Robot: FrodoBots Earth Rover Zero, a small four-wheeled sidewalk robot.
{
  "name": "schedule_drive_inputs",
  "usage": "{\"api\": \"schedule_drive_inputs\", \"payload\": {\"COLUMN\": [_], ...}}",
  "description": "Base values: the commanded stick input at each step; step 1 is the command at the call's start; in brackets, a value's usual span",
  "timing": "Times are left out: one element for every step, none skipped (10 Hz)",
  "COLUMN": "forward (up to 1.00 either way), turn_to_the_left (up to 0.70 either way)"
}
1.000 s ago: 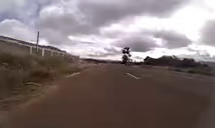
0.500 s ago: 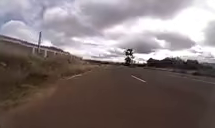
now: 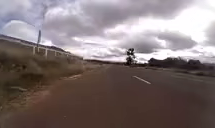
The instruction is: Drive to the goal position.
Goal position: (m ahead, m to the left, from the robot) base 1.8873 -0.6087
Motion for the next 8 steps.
{"api": "schedule_drive_inputs", "payload": {"forward": [0.70,0.70,0.70,0.70,0.70,0.70,0.70,0.70], "turn_to_the_left": [0.01,0.01,0.01,0.01,0.01,-0.33,-0.25,-0.17]}}
